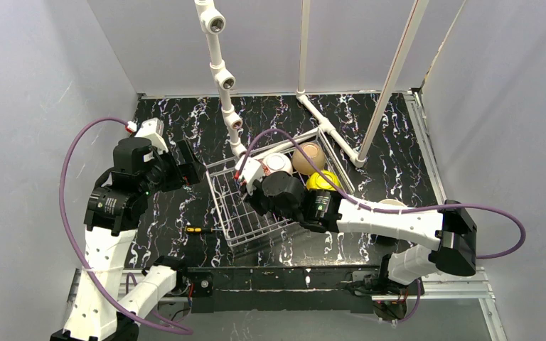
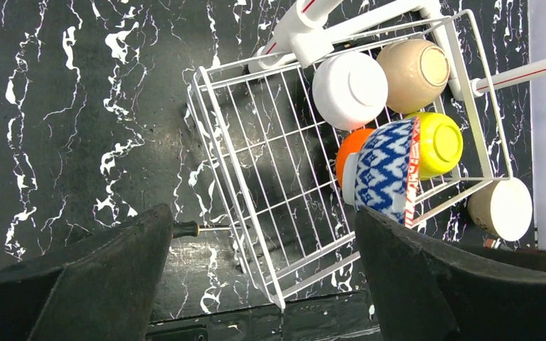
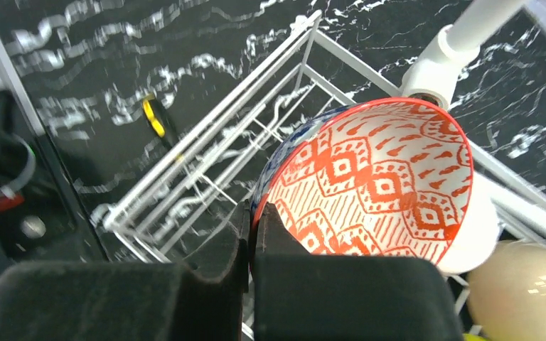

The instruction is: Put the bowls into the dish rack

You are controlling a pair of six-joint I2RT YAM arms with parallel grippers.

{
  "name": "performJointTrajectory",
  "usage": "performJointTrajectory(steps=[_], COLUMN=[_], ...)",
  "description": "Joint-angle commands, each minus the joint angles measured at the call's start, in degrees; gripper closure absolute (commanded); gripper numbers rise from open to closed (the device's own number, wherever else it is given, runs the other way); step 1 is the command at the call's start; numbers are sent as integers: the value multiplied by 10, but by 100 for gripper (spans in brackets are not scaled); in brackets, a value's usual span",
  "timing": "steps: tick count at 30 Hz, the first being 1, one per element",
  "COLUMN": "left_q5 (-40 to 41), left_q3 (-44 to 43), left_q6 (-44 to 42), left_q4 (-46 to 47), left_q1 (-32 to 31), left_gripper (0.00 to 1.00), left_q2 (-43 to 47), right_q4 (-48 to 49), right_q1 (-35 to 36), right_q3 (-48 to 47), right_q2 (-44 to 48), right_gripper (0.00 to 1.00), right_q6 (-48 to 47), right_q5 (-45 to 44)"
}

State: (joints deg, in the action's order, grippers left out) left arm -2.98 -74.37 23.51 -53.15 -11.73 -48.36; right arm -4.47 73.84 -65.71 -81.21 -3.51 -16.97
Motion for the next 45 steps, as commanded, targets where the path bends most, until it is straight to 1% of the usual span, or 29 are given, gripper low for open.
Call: performJointTrajectory(steps=[1, 3, 6, 8, 9, 10, 13, 16, 24, 26, 27, 30, 32, 37, 41, 45], left_q5=[-12, -13, -11, -7, -7, -7, -12, -26, -52, -62, -67, -70, -70, -73, -75, -74], left_q3=[8, 12, 16, 20, 24, 27, 33, 46, 138, 156, 166, 194, 210, 240, 249, 256], left_q6=[5, 5, 2, 4, 5, 6, 6, 7, 34, 33, 32, 35, 38, 42, 44, 39], left_q4=[4, 4, 3, 4, 5, 5, 6, 9, 35, 42, 46, 59, 68, 89, 100, 113], left_q1=[2, 2, 2, 2, 2, 2, 2, 2, 2, 2, 2, 2, 2, 2, 2, 2], left_gripper=[2, 2, 2, 2, 2, 2, 2, 2, 2, 5, 7, 22, 27, 30, 30, 32], left_q2=[3, 4, 5, 10, 11, 12, 11, 7, 4, -2, -6, -13, -16, -21, -33, -45], right_q4=[117, 120, 69, 109, 152, 174, 194, 247, 343, 318, 324, 371, 379, 406, 445, 463], right_q1=[-36, -66, -116, -143, -151, -157, -170, -173, -174, -176, -178, -188, -197, -216, -224, -224], right_q3=[21, 26, 15, 44, 68, 75, 70, 78, 70, 50, 47, 55, 54, 42, 33, 24], right_q2=[14, 8, -2, 3, 4, 3, -19, -40, -108, -129, -138, -156, -166, -193, -223, -245], right_gripper=[99, 99, 99, 99, 99, 99, 99, 99, 99, 99, 99, 99, 99, 99, 99, 99], right_q6=[224, 315, 485, 565, 588, 605, 633, 662, 719, 717, 723, 751, 755, 765, 797, 816], right_q5=[-21, 3, 17, 63, 85, 102, 146, 184, 249, 266, 276, 291, 298, 336, 371, 379])
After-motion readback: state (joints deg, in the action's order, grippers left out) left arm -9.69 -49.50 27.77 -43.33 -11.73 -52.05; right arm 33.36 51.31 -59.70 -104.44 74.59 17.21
